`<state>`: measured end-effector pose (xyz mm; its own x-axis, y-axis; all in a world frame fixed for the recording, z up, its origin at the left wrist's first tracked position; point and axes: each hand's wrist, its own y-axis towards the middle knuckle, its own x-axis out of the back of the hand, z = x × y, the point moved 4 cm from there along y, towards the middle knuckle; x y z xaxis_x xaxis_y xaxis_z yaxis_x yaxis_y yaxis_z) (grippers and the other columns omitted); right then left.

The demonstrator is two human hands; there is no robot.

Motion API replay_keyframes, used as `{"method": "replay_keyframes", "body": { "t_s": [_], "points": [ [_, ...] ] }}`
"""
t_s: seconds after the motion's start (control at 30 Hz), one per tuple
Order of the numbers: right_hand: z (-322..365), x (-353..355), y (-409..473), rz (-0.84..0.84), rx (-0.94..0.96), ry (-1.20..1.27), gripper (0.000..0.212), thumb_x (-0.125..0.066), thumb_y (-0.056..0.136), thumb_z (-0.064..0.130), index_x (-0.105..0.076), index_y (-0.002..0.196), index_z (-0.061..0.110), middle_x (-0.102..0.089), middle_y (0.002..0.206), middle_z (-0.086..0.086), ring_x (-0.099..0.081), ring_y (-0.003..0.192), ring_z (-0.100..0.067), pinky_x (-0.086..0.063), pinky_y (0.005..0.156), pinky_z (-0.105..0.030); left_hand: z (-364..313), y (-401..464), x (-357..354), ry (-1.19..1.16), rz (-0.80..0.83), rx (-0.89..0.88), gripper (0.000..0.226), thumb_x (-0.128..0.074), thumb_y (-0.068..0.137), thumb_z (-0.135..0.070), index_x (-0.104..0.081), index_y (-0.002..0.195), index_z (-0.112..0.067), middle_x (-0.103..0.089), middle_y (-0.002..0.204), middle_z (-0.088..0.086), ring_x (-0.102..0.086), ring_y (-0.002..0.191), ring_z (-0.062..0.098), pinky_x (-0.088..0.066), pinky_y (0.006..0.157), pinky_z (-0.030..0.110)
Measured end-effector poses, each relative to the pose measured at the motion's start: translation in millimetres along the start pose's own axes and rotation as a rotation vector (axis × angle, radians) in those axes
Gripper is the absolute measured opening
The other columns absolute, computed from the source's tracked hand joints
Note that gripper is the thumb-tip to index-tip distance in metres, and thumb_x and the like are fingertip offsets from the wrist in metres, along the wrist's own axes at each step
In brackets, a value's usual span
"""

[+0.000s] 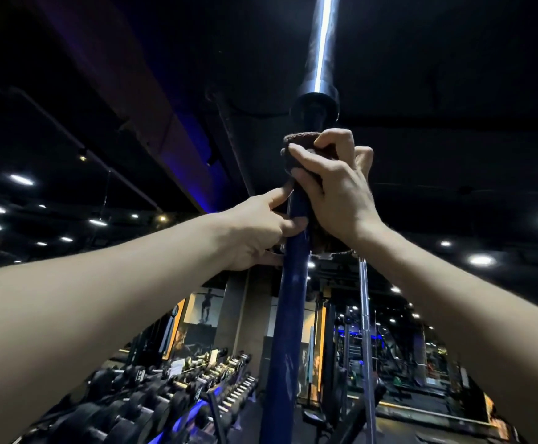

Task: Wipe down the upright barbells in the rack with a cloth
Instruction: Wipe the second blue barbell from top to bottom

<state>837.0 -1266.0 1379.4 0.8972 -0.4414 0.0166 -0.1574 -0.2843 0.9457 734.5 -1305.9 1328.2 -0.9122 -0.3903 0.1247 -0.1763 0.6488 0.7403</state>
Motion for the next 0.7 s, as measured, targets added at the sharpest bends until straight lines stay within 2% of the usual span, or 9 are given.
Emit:
{"method": "replay_keyframes", "body": {
  "t_s": [0.1, 0.23, 0.3, 0.37, 0.43, 0.47, 0.57, 0.63, 0.7],
  "points": [
    [-3.6, 0.8, 25.8, 0.028, -0.035, -0.034, 0.032, -0.048, 0.098, 0.037, -0.054, 0.129, 0.037, -0.03, 0.134, 0.002, -0.023, 0.118, -0.025, -0.047, 0.074, -0.037, 0.0, -1.2, -0.6, 0.012, -0.033, 0.003, 0.061, -0.056, 0.093, -0.007, -0.037, 0.141, -0.039, -0.064, 0.082, 0.002, -0.062, 0.078, 0.016, -0.054, 0.066, 0.037],
    [-9.0, -7.6, 45.1, 0.056, -0.122, -0.028, 0.034, -0.044, 0.099, 0.038, -0.049, 0.132, 0.04, -0.026, 0.136, 0.005, -0.02, 0.123, -0.024, -0.048, 0.084, -0.04, 2.7, -1.7, 1.3, 0.032, -0.043, 0.009, 0.064, -0.056, 0.093, -0.008, -0.032, 0.144, -0.04, -0.065, 0.091, 0.001, -0.063, 0.078, 0.013, -0.054, 0.06, 0.031],
    [-4.7, -8.5, 37.8, 0.051, -0.145, 0.019, 0.035, -0.042, 0.099, 0.043, -0.049, 0.133, 0.039, -0.024, 0.137, 0.006, -0.019, 0.122, -0.024, -0.044, 0.086, -0.036, 3.2, -1.5, 2.8, 0.037, -0.032, 0.011, 0.064, -0.056, 0.093, -0.009, -0.032, 0.144, -0.039, -0.066, 0.095, 0.003, -0.064, 0.083, 0.015, -0.055, 0.065, 0.034],
    [-1.3, -4.9, 22.1, 0.031, -0.151, 0.075, 0.037, -0.038, 0.099, 0.048, -0.052, 0.131, 0.038, -0.027, 0.133, 0.01, -0.017, 0.114, -0.015, -0.039, 0.084, -0.031, 1.1, -3.2, 1.6, 0.048, -0.011, 0.002, 0.059, -0.056, 0.093, -0.008, -0.038, 0.141, -0.037, -0.067, 0.101, 0.008, -0.065, 0.089, 0.019, -0.057, 0.07, 0.037],
    [0.4, -0.8, 6.1, 0.002, -0.137, 0.114, 0.036, -0.039, 0.099, 0.048, -0.057, 0.128, 0.038, -0.033, 0.126, 0.013, -0.013, 0.096, -0.001, -0.038, 0.081, -0.03, -2.4, -5.5, -0.2, 0.047, -0.004, -0.01, 0.052, -0.056, 0.093, -0.006, -0.045, 0.134, -0.036, -0.067, 0.098, 0.01, -0.065, 0.088, 0.021, -0.057, 0.073, 0.04],
    [1.0, 1.1, 2.8, -0.025, -0.128, 0.124, 0.033, -0.043, 0.097, 0.047, -0.061, 0.124, 0.038, -0.037, 0.125, 0.014, -0.013, 0.093, 0.001, -0.039, 0.078, -0.03, -3.5, -6.6, -1.0, 0.039, -0.01, -0.01, 0.052, -0.056, 0.093, -0.005, -0.045, 0.133, -0.036, -0.066, 0.093, 0.009, -0.065, 0.084, 0.02, -0.057, 0.072, 0.039],
    [-2.3, 3.5, 22.8, -0.099, -0.13, 0.111, 0.022, -0.058, 0.092, 0.044, -0.067, 0.112, 0.041, -0.04, 0.116, 0.015, -0.024, 0.104, -0.01, -0.039, 0.071, -0.029, -4.5, -7.7, -3.3, 0.031, -0.026, -0.004, 0.056, -0.056, 0.093, -0.006, -0.042, 0.136, -0.039, -0.065, 0.095, 0.007, -0.063, 0.078, 0.018, -0.056, 0.068, 0.037],
    [-8.6, 0.3, 46.8, -0.091, -0.177, 0.122, 0.022, -0.058, 0.092, 0.041, -0.065, 0.113, 0.045, -0.036, 0.11, 0.016, -0.025, 0.104, -0.013, -0.039, 0.076, -0.029, -2.1, -6.8, -2.9, 0.034, -0.024, 0.001, 0.061, -0.057, 0.093, -0.008, -0.036, 0.141, -0.039, -0.065, 0.092, 0.004, -0.063, 0.074, 0.014, -0.055, 0.062, 0.031],
    [-14.9, -4.9, 61.1, -0.076, -0.213, 0.135, 0.025, -0.057, 0.093, 0.04, -0.061, 0.117, 0.047, -0.035, 0.115, 0.012, -0.024, 0.103, -0.014, -0.037, 0.081, -0.026, -0.8, -5.5, -0.7, 0.044, -0.02, -0.001, 0.064, -0.057, 0.093, -0.009, -0.032, 0.143, -0.041, -0.063, 0.088, 0.0, -0.062, 0.072, 0.01, -0.053, 0.056, 0.025]
  ]
}}
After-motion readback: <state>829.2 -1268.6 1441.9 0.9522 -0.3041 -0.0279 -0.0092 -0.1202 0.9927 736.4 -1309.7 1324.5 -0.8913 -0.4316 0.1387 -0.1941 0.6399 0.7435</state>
